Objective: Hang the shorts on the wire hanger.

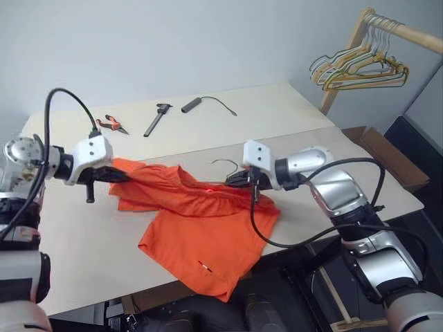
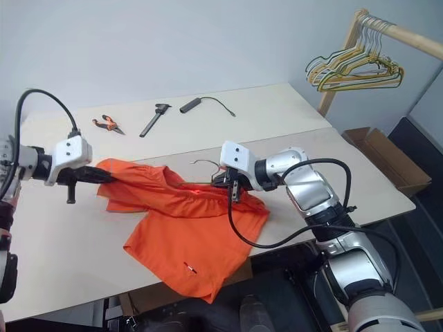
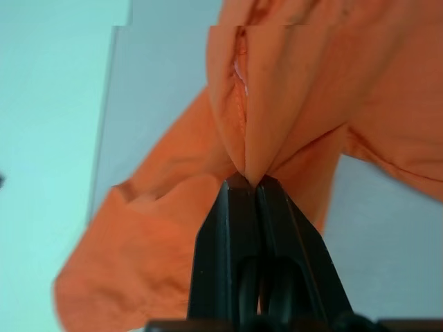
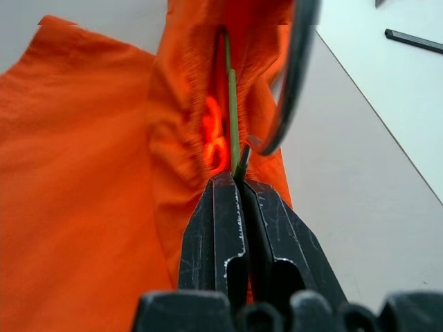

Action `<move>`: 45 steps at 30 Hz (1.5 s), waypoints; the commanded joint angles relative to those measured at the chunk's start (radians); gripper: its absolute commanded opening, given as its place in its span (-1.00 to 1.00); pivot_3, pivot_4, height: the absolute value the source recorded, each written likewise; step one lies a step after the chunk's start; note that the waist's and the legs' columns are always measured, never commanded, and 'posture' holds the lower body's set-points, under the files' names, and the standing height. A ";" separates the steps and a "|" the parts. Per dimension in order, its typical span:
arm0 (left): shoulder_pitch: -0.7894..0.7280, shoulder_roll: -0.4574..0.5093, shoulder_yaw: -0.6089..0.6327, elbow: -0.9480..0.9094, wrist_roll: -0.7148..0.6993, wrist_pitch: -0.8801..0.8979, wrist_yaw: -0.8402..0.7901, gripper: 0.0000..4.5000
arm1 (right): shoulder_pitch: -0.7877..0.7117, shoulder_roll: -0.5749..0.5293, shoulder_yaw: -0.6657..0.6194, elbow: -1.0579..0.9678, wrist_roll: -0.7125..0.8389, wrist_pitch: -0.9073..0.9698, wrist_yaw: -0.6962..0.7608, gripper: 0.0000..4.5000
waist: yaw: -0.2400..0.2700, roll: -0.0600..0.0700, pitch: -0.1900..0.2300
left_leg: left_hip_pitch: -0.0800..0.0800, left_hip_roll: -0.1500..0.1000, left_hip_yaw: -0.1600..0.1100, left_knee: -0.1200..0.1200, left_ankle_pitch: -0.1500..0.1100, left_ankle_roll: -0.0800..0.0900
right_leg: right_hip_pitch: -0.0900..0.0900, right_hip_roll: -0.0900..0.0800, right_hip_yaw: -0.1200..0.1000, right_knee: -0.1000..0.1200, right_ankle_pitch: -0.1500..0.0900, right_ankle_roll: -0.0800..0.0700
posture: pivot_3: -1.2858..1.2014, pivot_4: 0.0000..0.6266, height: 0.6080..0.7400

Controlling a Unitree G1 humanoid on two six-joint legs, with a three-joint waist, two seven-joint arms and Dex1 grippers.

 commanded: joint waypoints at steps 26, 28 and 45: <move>-0.109 0.039 0.070 -0.070 -0.097 -0.087 -0.094 0.98 | -0.152 -0.025 -0.070 0.029 0.074 0.064 0.112 -1.00 | 0.019 0.000 0.000 | -0.001 0.000 0.000 0.001 0.000 0.000 | 0.000 -0.001 -0.002 0.000 0.000 0.000 | -0.05 -0.94 1.00; -0.149 0.001 0.061 -0.093 -0.142 -0.028 -0.119 0.98 | -0.163 -0.027 -0.066 0.032 0.072 0.062 0.122 -1.00 | 0.021 0.000 0.000 | -0.001 0.000 0.000 0.001 0.000 0.000 | 0.000 0.000 -0.002 0.000 0.000 0.000 | -0.05 -0.95 1.00; -0.258 -0.211 -0.132 0.067 0.005 -0.155 -0.070 0.98 | -0.210 -0.015 -0.035 0.034 0.052 0.058 0.140 -1.00 | -0.004 0.001 -0.002 | -0.001 -0.001 0.000 0.001 0.000 0.000 | 0.000 -0.001 -0.001 0.000 0.000 0.000 | -0.08 -1.00 1.00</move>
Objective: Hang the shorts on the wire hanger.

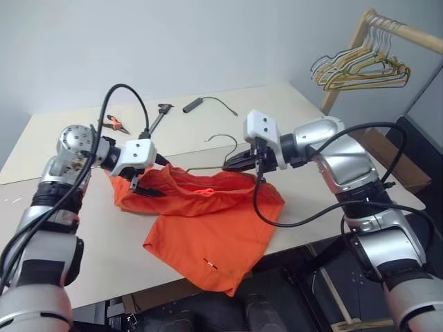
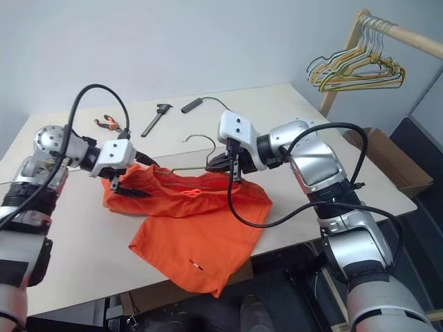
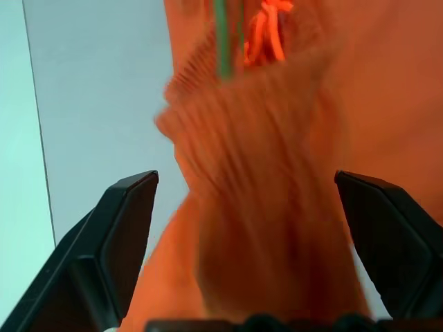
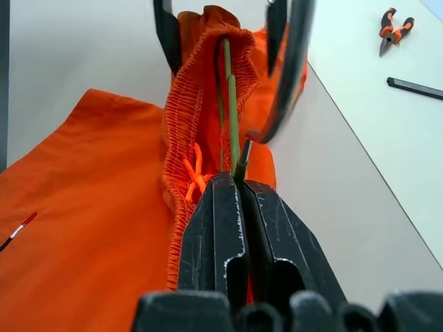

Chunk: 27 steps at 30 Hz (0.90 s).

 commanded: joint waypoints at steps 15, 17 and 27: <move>-0.069 -0.009 -0.031 0.020 -0.044 -0.067 -0.040 0.98 | -0.059 0.021 0.026 -0.002 -0.042 0.006 -0.013 -1.00 | -0.017 0.000 0.000 | 0.000 0.000 0.000 0.000 0.000 0.000 | 0.000 0.000 0.001 0.000 0.000 0.000 | -0.07 -1.00 1.00; -0.093 -0.005 -0.017 0.052 -0.020 -0.078 0.011 0.98 | -0.056 0.018 0.027 -0.003 -0.043 0.006 -0.012 -1.00 | -0.017 0.000 0.000 | 0.000 0.000 0.000 0.000 0.000 0.000 | 0.000 0.000 0.001 0.000 0.000 0.000 | -0.07 -1.00 1.00; -0.047 0.038 -0.032 0.034 0.038 -0.090 -0.037 0.98 | -0.057 0.018 0.025 -0.004 -0.041 0.002 -0.001 -1.00 | -0.024 0.000 -0.001 | 0.000 0.000 0.000 0.000 0.000 0.000 | 0.000 0.000 0.001 0.001 0.000 0.000 | -0.07 -1.00 1.00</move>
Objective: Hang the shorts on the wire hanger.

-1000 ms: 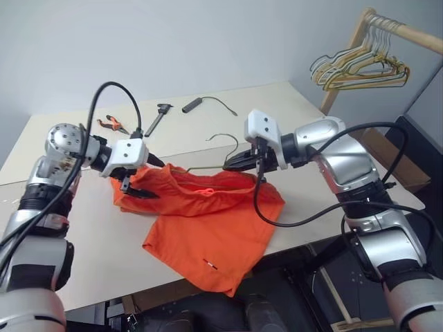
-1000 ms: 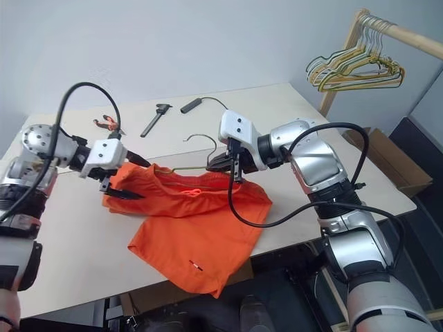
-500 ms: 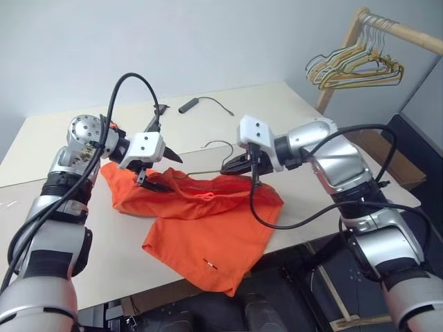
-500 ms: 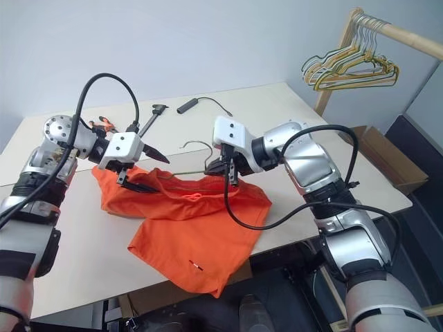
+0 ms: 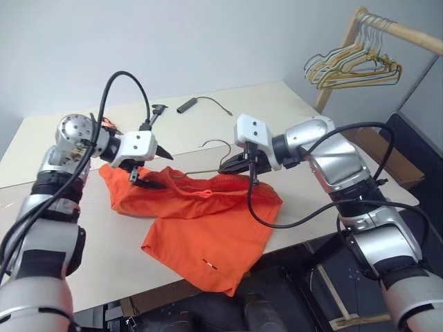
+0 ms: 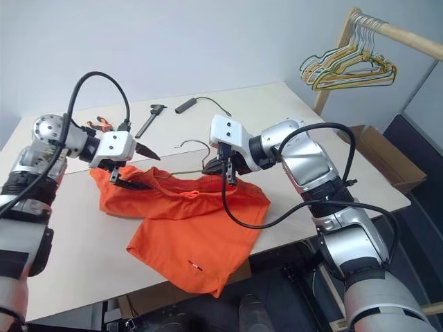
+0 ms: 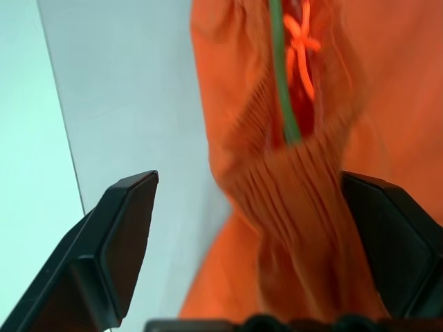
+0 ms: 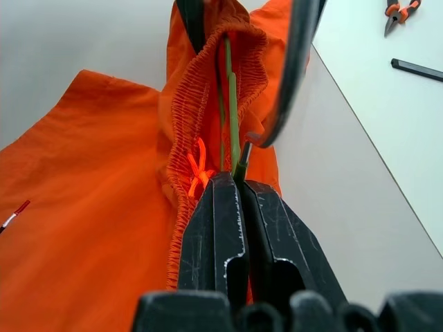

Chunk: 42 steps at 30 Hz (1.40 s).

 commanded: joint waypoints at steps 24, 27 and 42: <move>-0.030 -0.078 -0.062 -0.019 0.010 0.040 -0.026 -0.99 | -0.054 0.021 -0.024 0.010 0.001 0.005 -0.006 -1.00 | -0.004 0.000 -0.001 | 0.000 0.000 -0.001 0.000 0.000 0.000 | 0.000 0.000 0.000 0.006 0.000 0.000 | -0.07 -1.00 1.00; -0.030 -0.077 -0.061 -0.018 0.006 0.042 -0.026 -0.99 | -0.056 0.021 -0.025 0.012 -0.001 0.002 -0.006 -1.00 | -0.004 0.000 -0.001 | 0.000 0.000 0.000 0.000 0.000 0.000 | 0.000 0.000 0.000 0.006 0.000 0.000 | -0.07 -1.00 1.00; -0.001 -0.092 0.025 -0.022 -0.006 0.101 -0.005 -1.00 | -0.009 -0.116 -0.105 -0.065 0.014 0.039 -0.004 0.62 | -0.003 0.000 -0.001 | -0.001 -0.001 0.000 0.000 0.000 0.000 | 0.000 -0.001 0.000 0.006 0.000 0.000 | -0.09 -1.00 1.00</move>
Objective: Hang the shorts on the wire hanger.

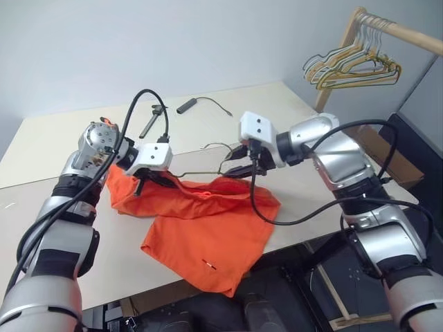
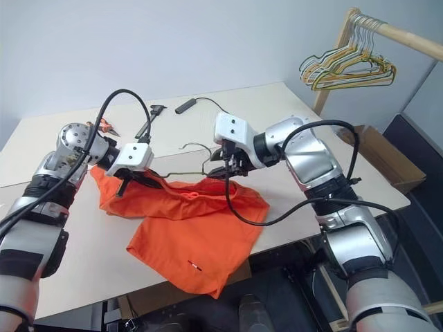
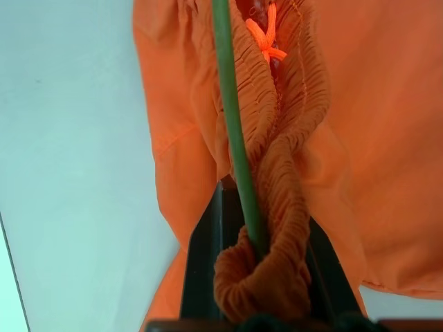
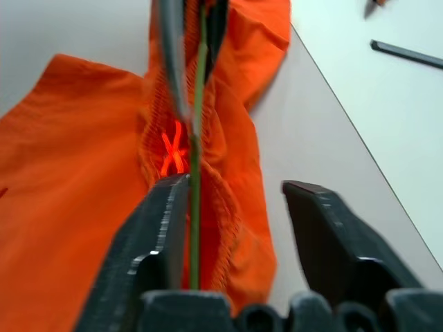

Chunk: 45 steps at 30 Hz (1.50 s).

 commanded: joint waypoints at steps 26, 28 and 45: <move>0.041 0.014 0.089 -0.093 -0.041 0.072 0.023 -1.00 | 0.125 0.024 0.135 0.090 -0.214 -0.030 -0.141 0.29 | 0.001 0.000 -0.002 | 0.001 -0.001 0.000 0.001 0.000 0.000 | 0.001 -0.001 0.001 0.001 0.000 0.000 | -0.07 -1.00 1.00; 0.046 0.016 0.092 -0.100 -0.044 0.075 0.023 -1.00 | 0.125 0.028 0.135 0.110 -0.222 -0.047 -0.136 -0.03 | 0.000 0.001 -0.002 | 0.001 -0.001 0.000 0.001 0.000 0.000 | 0.001 -0.001 0.001 0.001 0.000 0.001 | -0.07 -1.00 1.00; 0.042 -0.009 0.148 -0.096 -0.098 0.039 0.006 -0.65 | 0.116 0.001 0.022 0.041 -0.081 0.023 0.033 -1.00 | -0.001 0.001 -0.002 | 0.001 -0.001 0.000 0.001 0.000 0.000 | 0.001 -0.001 0.001 0.001 0.000 0.001 | -0.08 -1.00 1.00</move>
